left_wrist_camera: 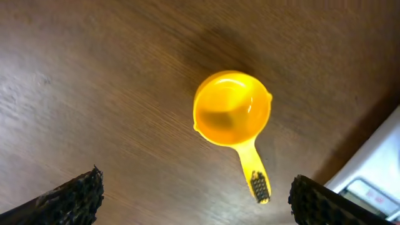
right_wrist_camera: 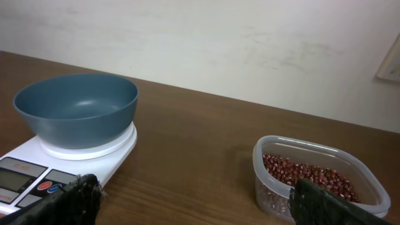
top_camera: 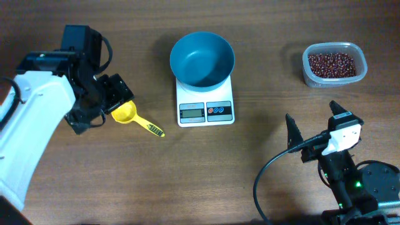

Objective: Scoop item into bowl and weigh 50g on scale
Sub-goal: 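Grasp the yellow scoop with the left gripper and lift it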

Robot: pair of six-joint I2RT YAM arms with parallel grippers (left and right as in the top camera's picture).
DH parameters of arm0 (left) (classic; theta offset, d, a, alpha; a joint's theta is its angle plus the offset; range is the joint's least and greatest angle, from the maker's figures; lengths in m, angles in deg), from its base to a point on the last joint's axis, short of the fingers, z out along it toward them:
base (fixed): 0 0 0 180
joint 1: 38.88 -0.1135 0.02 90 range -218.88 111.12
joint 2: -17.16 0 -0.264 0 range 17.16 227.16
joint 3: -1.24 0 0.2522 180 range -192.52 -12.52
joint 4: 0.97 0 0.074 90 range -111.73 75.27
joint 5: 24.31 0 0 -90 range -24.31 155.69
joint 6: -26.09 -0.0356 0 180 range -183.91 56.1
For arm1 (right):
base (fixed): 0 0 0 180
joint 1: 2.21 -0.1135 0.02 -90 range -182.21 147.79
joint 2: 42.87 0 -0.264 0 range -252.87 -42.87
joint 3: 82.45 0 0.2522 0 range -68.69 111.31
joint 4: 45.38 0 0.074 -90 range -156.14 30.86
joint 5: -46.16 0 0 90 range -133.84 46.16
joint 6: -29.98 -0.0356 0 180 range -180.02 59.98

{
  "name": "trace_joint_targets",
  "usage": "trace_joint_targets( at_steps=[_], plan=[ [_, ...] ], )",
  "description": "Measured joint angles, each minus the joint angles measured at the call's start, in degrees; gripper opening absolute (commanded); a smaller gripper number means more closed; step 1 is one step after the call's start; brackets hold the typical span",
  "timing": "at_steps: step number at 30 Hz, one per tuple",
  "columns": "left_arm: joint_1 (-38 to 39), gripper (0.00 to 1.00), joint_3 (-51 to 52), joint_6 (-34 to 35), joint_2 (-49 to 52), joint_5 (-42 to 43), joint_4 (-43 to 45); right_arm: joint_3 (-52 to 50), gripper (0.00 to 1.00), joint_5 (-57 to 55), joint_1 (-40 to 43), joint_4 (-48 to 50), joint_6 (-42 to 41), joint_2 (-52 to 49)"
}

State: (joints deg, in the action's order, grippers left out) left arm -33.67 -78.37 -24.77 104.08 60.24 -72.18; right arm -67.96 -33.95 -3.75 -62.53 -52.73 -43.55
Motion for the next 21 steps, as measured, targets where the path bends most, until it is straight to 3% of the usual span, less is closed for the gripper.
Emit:
trace_joint_targets(
  at_steps=[4,18,21],
  plan=[
    [0.0,0.99,3.74,5.53,0.0,-2.08,3.61,0.0,0.99,0.02,0.0,0.0,0.0,0.0],
    [0.0,1.0,17.64,6.36,0.22,-2.54,23.5,0.0,0.99,0.02,0.0,0.02,0.0,0.0],
    [0.0,0.93,17.92,6.4,0.22,-2.54,25.35,0.0,0.99,0.02,0.0,0.02,0.0,0.0]
  ],
)
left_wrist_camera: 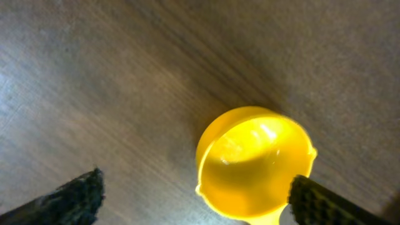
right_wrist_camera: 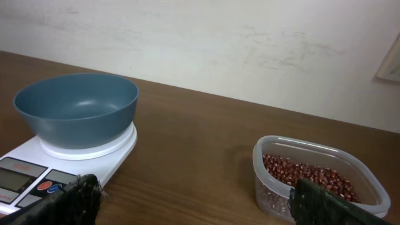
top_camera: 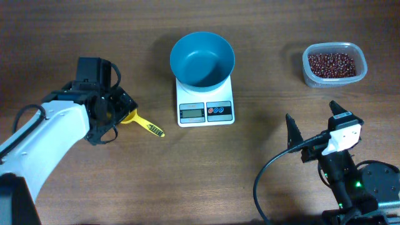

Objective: Scoop item into bowl and weigh 50g on scale
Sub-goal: 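Grasp the yellow scoop with the left gripper and lift it, then carry the scoop toward the center and bring the right gripper to it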

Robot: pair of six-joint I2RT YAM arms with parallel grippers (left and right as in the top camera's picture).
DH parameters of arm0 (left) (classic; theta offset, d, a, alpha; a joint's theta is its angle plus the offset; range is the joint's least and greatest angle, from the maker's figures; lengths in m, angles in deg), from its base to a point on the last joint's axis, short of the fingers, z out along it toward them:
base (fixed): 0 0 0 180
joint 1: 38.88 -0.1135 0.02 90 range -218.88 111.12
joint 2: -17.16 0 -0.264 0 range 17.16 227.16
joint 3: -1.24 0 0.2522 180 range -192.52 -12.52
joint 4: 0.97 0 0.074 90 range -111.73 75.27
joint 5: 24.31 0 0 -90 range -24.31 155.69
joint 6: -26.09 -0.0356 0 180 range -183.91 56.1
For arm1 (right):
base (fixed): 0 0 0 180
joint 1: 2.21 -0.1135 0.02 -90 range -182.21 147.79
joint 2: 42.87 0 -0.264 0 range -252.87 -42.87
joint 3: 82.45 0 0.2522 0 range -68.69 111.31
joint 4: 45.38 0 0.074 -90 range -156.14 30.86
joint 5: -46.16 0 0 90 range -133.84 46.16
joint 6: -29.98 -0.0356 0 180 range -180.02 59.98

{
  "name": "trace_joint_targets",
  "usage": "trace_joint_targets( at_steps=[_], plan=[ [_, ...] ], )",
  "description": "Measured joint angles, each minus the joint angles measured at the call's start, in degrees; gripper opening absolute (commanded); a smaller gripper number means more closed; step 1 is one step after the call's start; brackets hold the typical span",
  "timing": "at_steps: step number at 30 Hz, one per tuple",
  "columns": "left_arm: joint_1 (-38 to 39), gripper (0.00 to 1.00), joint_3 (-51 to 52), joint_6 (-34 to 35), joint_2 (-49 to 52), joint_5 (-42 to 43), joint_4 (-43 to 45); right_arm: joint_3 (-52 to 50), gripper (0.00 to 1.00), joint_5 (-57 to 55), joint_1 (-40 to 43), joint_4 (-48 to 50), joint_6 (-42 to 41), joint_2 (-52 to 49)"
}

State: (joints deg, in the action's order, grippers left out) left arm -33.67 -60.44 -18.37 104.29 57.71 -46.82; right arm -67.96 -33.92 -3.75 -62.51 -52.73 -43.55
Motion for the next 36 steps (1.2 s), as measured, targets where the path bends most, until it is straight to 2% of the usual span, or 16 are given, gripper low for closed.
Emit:
trace_joint_targets(
  at_steps=[4,6,7,8,9,14,17,21,25,27,28,29,30,31,33,36],
  plan=[
    [0.0,0.86,1.38,0.39,0.66,0.0,4.04,0.0,0.99,0.0,0.0,0.0,0.02,0.0],
    [0.0,0.6,1.66,0.42,3.02,0.0,5.01,0.0,0.99,0.0,0.0,0.0,-0.02,0.0],
    [0.0,0.37,1.66,0.68,4.55,0.0,5.25,0.0,0.99,0.0,0.0,0.0,0.02,0.0],
    [0.0,0.24,1.66,0.57,6.12,0.0,5.4,0.0,0.99,0.0,0.0,0.0,0.0,0.0],
    [0.0,0.0,1.62,0.48,7.13,-0.31,5.66,0.0,0.99,0.0,0.0,0.0,0.0,0.0],
    [-0.04,0.0,1.22,0.59,7.37,3.04,6.84,0.0,0.99,0.0,0.0,0.0,0.0,0.0],
    [-0.04,0.0,-0.42,1.42,2.6,6.34,-4.0,0.0,0.99,-0.02,0.0,0.02,0.0,-0.04],
    [-0.04,0.0,-5.46,12.5,-28.59,5.31,-22.21,0.0,0.99,-0.02,0.0,-0.02,0.02,-0.2],
    [-0.04,0.0,-5.55,15.82,-49.66,6.12,-33.0,0.0,0.99,-0.46,0.0,-0.02,0.2,-0.09],
    [-0.04,0.03,-5.84,21.64,-49.75,7.69,-38.93,0.0,0.99,0.13,0.0,0.02,-0.5,-0.11],
    [-0.04,0.03,-5.44,30.16,-48.57,8.68,-45.31,0.0,0.99,1.44,0.0,0.09,-1.6,-0.11],
    [-0.04,0.01,-5.62,36.3,-47.36,9.07,-47.69,0.0,0.99,4.7,0.0,0.39,-7.91,-0.11],
    [-0.04,0.0,-5.51,41.81,-45.83,9.7,-49.59,0.0,0.99,10.49,0.0,0.7,-20.7,-0.11],
    [-0.04,0.0,-5.51,45.53,-43.87,10.62,-49.13,0.0,0.99,14.53,0.0,0.79,-28.39,-0.11],
    [-0.04,0.0,-5.53,49.27,-37.27,13.27,-48.04,0.0,0.99,33.94,0.0,0.68,-48.48,-0.11],
    [-0.04,0.0,-5.51,48.26,-28.57,16.79,-45.38,0.0,0.92,49.66,0.0,1.2,-56.59,-0.11]
  ],
)
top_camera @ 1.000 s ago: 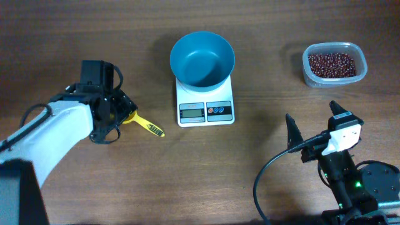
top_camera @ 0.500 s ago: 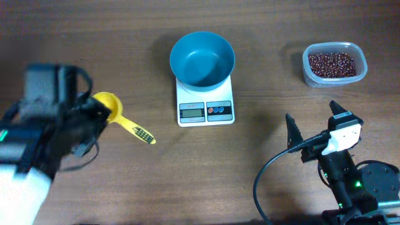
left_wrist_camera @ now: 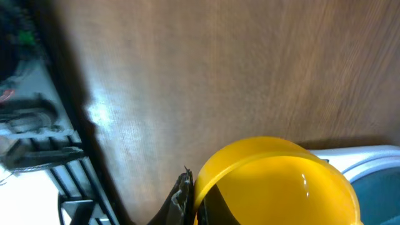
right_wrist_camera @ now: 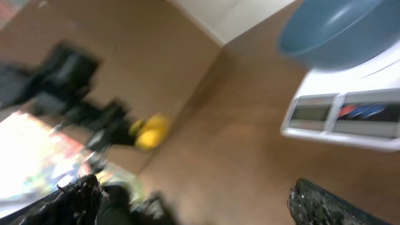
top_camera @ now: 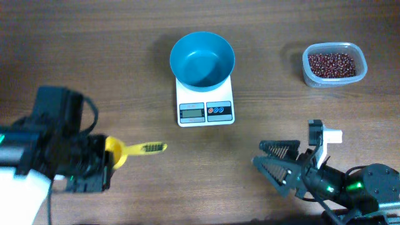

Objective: Scoop item into bowl and weigh 50g on scale
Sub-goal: 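Carry the scoop toward the center and bring the right gripper to it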

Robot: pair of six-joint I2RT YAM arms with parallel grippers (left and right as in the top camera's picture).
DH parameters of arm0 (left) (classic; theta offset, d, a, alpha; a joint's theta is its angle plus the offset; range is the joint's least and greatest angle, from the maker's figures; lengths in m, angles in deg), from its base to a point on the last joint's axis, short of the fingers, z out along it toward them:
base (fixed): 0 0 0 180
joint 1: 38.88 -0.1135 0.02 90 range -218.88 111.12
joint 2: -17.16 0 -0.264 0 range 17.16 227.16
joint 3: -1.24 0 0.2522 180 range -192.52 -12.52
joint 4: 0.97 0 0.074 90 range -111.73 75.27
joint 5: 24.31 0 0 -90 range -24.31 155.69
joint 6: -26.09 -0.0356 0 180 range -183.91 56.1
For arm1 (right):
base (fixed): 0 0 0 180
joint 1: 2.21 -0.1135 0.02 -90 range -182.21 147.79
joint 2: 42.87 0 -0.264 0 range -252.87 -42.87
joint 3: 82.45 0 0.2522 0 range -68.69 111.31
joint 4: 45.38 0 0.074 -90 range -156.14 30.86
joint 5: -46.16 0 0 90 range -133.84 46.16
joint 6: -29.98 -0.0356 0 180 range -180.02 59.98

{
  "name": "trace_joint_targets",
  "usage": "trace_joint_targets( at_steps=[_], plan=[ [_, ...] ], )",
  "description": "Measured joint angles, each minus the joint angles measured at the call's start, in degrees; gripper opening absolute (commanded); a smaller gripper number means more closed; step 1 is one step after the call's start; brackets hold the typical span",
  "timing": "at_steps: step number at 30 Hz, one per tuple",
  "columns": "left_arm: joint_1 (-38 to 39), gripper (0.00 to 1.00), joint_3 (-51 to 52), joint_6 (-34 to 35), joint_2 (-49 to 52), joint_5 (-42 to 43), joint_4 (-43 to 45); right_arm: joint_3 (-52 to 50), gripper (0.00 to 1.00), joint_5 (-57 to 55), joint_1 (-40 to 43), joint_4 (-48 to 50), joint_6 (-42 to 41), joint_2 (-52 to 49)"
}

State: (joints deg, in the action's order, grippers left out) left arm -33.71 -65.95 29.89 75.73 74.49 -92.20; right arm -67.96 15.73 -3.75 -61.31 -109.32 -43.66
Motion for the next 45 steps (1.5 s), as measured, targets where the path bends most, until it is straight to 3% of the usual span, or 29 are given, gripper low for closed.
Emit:
trace_joint_targets(
  at_steps=[2,7,10,13,18,21,23,24,28,32,34,37,39,42,45],
  plan=[
    [0.0,0.0,0.04,-9.31,8.85,3.58,8.55,-0.13,0.88,4.94,0.0,7.02,-5.2,0.0],
    [1.07,0.0,0.07,-24.65,20.06,7.28,13.92,2.19,0.88,8.68,0.0,10.36,-14.29,-4.87],
    [4.15,0.0,0.09,-26.97,20.55,7.54,16.65,6.38,0.88,8.98,0.0,13.44,-15.41,-19.85],
    [5.11,0.0,0.24,-28.74,20.59,8.92,15.93,19.06,0.88,10.99,-0.02,18.36,-15.28,-38.29],
    [5.11,0.0,0.28,-29.75,20.74,9.73,16.02,38.36,0.88,12.79,-0.02,18.01,-15.02,-58.34],
    [5.11,0.0,0.28,-29.75,20.74,10.32,15.26,43.08,0.88,12.79,0.0,16.81,-14.95,-61.53],
    [5.11,0.0,0.28,-29.75,20.74,10.34,14.67,43.95,0.88,13.55,0.0,12.35,-14.49,-61.29],
    [5.11,0.0,0.28,-29.75,20.74,10.34,14.53,44.19,0.98,13.88,0.0,9.42,-13.86,-61.11],
    [5.11,0.0,0.26,-29.75,20.74,10.54,14.38,44.94,0.99,12.66,-0.07,-13.16,-2.89,-56.98],
    [5.11,0.0,0.28,-29.77,20.74,10.69,14.43,50.56,0.99,-12.15,-0.07,-54.93,19.43,-53.29],
    [5.11,0.0,0.28,-29.77,20.74,10.75,14.58,57.02,0.99,-22.47,-0.07,-66.62,28.65,-52.74],
    [5.11,0.0,0.28,-25.11,20.74,11.43,15.08,57.96,0.99,-25.64,-0.07,-68.3,35.06,-51.91],
    [5.11,0.0,0.28,-20.94,20.74,12.35,17.7,55.65,0.99,-18.95,-0.04,-66.42,38.38,-52.46],
    [5.11,0.0,0.28,-17.51,20.74,12.41,20.39,51.28,0.89,-11.61,-0.07,-61.75,40.65,-52.89],
    [5.11,0.0,0.28,-15.89,20.74,12.22,20.37,49.42,0.89,-7.67,-1.2,-57.13,40.74,-52.89]
  ],
)
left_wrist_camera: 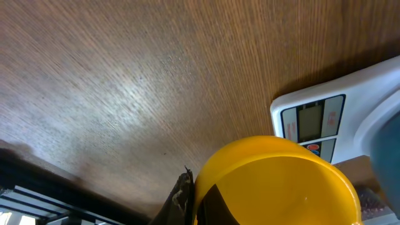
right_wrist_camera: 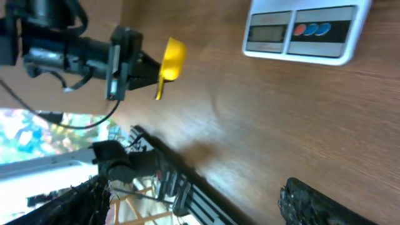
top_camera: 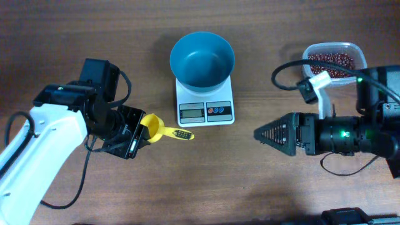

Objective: Scoop item into bowl and weigh 50g on scale
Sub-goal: 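Carry the scoop toward the center and bring the right gripper to it, then grasp the scoop handle with the right gripper and release the left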

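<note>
My left gripper [top_camera: 140, 131] is shut on the cup of a yellow scoop [top_camera: 154, 129], whose handle points right toward the scale. The empty yellow cup [left_wrist_camera: 275, 181] fills the bottom of the left wrist view, one dark finger [left_wrist_camera: 184, 199] pressed on its rim. A blue bowl [top_camera: 202, 59] stands empty on the white scale [top_camera: 205, 110]. A clear tub of red beans [top_camera: 329, 59] sits at the back right, partly behind my right arm. My right gripper [top_camera: 275, 134] hangs open right of the scale, pointing left. From the right wrist view, the scoop [right_wrist_camera: 172, 57] and scale [right_wrist_camera: 306, 31] show ahead.
The wooden table [top_camera: 206, 181] spreads round everything. A black cable [top_camera: 287, 72] loops from my right arm past the bean tub. In the right wrist view the table's edge and a frame [right_wrist_camera: 181, 181] beyond it show.
My left gripper, still holding the scoop, has moved from the front left up to just left of the scale. My right arm has swung farther back, now beside the bean tub.
My left gripper was open above the scoop lying left of the scale, then lower round its cup. Then it was shut on the cup at the front left while my right arm had turned leftward. Now the scoop hangs beside the scale.
</note>
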Robot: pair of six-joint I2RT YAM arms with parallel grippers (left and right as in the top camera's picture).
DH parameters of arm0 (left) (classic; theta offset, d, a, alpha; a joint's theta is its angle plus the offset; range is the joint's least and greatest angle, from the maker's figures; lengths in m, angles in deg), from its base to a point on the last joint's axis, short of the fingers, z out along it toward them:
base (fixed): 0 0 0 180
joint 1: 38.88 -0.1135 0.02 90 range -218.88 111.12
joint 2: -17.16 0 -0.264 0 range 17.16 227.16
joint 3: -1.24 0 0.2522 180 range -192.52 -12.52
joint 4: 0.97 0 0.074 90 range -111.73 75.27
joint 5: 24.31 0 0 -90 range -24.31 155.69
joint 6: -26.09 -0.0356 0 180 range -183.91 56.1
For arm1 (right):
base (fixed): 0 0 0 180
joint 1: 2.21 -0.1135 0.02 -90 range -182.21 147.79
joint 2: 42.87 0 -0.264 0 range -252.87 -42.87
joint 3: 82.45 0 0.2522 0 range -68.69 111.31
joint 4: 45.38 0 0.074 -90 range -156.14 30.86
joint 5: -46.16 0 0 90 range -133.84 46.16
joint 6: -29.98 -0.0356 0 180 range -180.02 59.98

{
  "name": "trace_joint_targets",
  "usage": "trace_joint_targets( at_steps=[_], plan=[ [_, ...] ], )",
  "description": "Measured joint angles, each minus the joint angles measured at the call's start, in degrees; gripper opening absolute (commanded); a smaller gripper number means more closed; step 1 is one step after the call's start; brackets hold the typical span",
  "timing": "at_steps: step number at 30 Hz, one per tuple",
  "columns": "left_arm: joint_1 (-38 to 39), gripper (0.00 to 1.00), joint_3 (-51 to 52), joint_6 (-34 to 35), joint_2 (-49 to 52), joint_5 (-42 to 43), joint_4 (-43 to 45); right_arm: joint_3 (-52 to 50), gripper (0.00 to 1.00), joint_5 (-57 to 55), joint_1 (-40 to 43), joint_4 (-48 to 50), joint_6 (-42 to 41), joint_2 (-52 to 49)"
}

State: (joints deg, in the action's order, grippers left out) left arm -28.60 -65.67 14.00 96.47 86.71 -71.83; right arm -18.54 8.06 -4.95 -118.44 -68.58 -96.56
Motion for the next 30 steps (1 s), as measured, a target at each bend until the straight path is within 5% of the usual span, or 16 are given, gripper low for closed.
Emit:
trace_joint_targets(
  at_steps=[9,13,15,19,30],
  plan=[
    [0.0,0.0,0.0,1.49,0.0,0.0,-0.07,-0.5,0.73,-24.11,-31.69,22.21,-29.99,-4.98],
    [0.11,0.0,0.0,1.49,0.0,-0.02,-0.48,-0.55,0.54,-29.09,-38.97,33.7,-40.54,-15.54],
    [0.17,0.0,0.0,1.49,0.0,0.0,-0.63,-0.57,0.54,-29.86,-40.59,37.51,-46.12,-20.92],
    [0.22,0.0,0.0,1.49,0.0,0.26,-0.72,-0.72,0.45,-30.69,-44.13,46.56,-49.33,-23.47],
    [0.17,0.0,0.0,1.88,0.0,7.65,-0.63,-0.72,0.18,-33.51,-44.24,47.58,-51.78,-23.52]
  ],
)
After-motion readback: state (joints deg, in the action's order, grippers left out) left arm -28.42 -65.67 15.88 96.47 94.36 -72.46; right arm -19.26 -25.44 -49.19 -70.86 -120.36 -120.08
